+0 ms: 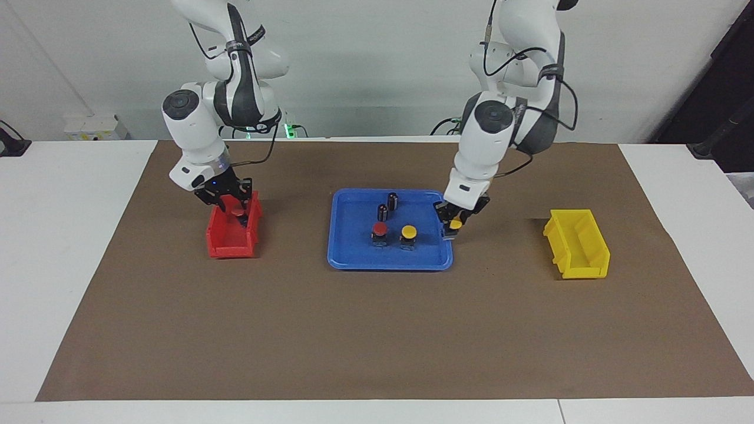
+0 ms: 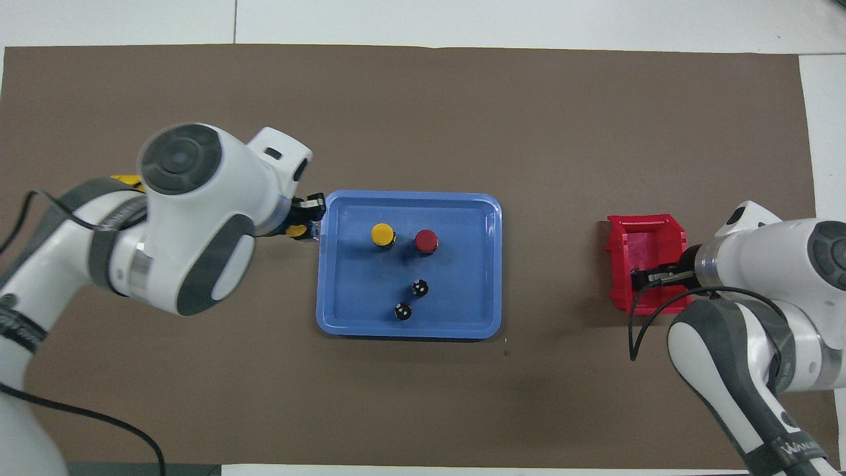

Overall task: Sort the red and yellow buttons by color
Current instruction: 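Lift the yellow button with the left gripper toward the yellow bin, then drop the yellow button in the bin while the right gripper reaches red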

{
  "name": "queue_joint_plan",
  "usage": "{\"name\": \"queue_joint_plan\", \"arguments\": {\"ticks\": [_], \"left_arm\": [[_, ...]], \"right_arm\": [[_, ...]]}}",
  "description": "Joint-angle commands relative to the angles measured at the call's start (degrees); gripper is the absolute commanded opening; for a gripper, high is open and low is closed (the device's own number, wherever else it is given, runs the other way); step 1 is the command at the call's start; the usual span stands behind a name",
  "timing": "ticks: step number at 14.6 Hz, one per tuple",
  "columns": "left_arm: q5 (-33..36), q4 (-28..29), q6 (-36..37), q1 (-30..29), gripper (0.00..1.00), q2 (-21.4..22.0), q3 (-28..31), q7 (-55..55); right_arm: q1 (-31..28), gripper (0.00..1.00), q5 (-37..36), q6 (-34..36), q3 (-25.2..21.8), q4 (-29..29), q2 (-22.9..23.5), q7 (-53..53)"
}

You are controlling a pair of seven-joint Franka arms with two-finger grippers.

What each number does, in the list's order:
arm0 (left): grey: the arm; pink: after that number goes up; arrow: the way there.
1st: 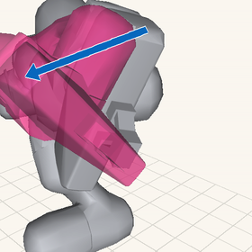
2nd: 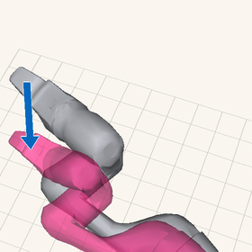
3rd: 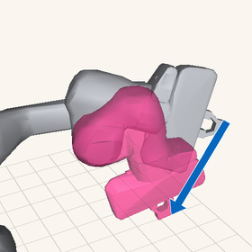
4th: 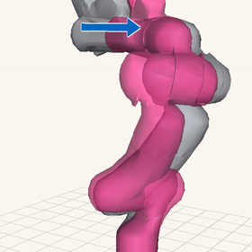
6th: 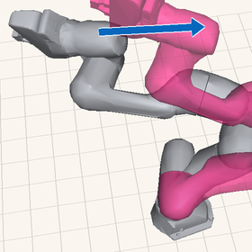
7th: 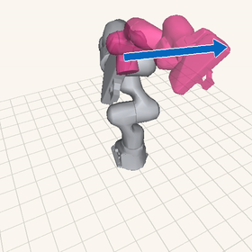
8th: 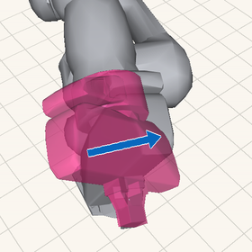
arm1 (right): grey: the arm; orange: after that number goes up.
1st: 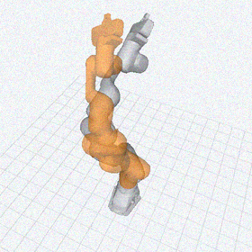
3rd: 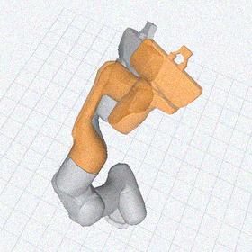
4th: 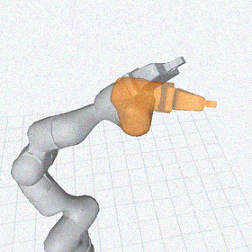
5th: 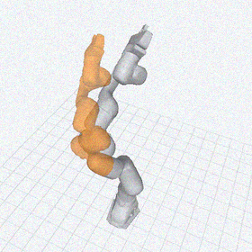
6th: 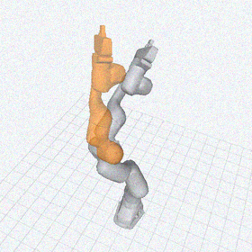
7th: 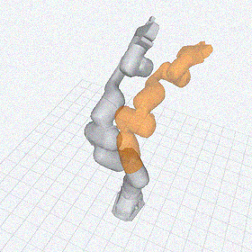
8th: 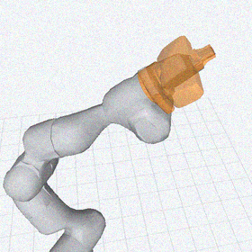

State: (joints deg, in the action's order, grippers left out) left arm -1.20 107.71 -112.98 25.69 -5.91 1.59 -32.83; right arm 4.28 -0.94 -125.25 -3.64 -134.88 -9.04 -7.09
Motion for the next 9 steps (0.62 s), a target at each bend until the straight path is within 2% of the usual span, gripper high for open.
{"name": "queue_joint_plan", "arguments": {"ticks": [1,3,5,7,8,9], "left_arm": [[0.0,-0.1,6.9,-12.6,0.01,5.1,0.5,18.0],[3.6,0.3,6.6,-19.9,0.01,5.5,0.5,30.9],[3.7,1.6,4.3,-24.1,0.01,5.6,0.5,35.9],[3.7,4.9,-1.8,-26.3,0.01,6.2,0.5,37.3],[3.7,7.3,-4.7,-26.7,0.01,6.1,0.5,37.5],[3.7,9.4,-7.4,-26.7,0.01,6.1,0.5,37.5]], "right_arm": [[1.4,0.71,0.1,11.9,1.9,14.0,2.8,1.4],[7.3,0.72,0.4,16.3,3.8,23.8,7.3,12.3],[16.2,0.72,0.8,14.4,4.3,29.5,11.6,28.0],[24.4,0.71,1.0,13.0,4.4,41.6,22.8,42.7],[26.5,0.71,0.2,12.0,4.4,46.4,27.8,47.8],[28.7,0.71,-0.3,11.6,4.4,48.9,31.9,50.9]]}}
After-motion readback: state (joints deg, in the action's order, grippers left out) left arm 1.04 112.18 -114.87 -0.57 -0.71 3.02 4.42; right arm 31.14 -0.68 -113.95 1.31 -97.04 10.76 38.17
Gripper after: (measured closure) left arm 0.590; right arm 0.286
